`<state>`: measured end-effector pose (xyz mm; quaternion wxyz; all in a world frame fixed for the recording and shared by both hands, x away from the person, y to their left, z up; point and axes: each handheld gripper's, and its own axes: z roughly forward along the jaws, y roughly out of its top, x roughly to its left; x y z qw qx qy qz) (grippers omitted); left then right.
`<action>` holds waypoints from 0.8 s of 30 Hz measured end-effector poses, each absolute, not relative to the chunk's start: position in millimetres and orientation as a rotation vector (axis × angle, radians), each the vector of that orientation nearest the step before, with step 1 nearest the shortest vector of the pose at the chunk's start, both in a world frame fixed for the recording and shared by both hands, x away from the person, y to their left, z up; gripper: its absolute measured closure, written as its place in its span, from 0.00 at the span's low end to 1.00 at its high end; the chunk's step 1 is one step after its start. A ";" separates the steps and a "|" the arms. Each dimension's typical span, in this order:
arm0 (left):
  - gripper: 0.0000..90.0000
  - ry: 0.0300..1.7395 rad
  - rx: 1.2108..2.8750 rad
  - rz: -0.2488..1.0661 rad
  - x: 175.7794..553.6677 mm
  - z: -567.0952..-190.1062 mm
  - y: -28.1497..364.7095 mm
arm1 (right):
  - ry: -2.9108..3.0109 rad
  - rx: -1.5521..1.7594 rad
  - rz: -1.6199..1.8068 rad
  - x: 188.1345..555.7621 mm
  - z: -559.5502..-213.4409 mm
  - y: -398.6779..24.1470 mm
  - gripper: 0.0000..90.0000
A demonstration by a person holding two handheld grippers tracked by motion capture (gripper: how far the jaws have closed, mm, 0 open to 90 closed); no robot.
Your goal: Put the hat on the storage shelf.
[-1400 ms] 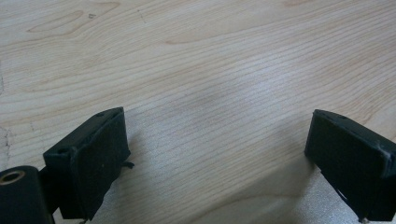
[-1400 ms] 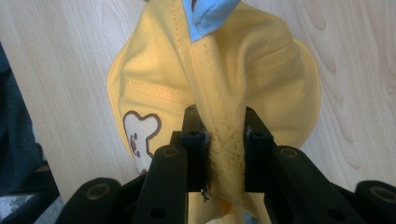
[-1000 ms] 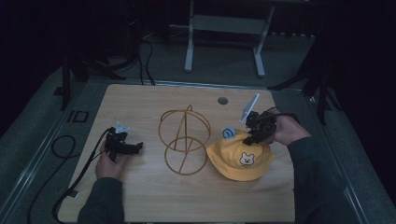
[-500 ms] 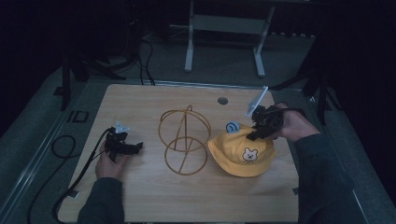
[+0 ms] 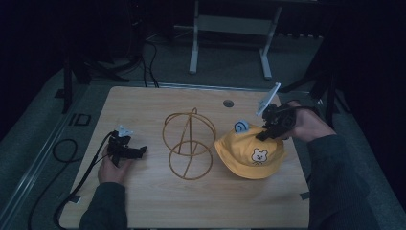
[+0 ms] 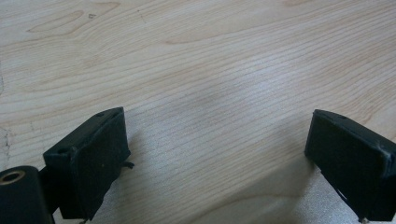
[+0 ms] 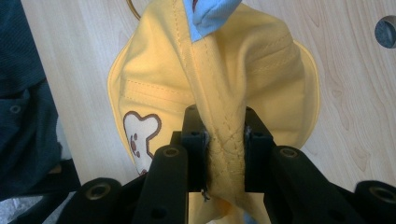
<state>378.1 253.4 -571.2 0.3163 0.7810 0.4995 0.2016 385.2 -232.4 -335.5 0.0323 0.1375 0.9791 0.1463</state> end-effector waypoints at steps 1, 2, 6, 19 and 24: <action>0.07 1.315 2.055 0.532 378.1 -571.3 253.4 | 3.015 0.429 0.449 385.0 -334.4 -233.0 0.84; 0.07 1.315 2.055 0.532 378.1 -571.3 253.4 | 3.016 0.428 0.451 385.0 -333.4 -233.4 0.84; 0.07 1.315 2.055 0.532 378.1 -571.4 253.4 | 3.012 0.433 0.455 385.2 -329.0 -235.3 0.84; 0.07 1.315 2.057 0.532 378.0 -571.2 253.4 | 3.010 0.453 0.433 384.4 -318.3 -240.0 0.85; 0.07 1.315 2.057 0.532 378.0 -571.2 253.5 | 2.996 0.461 0.441 383.9 -311.9 -242.9 0.85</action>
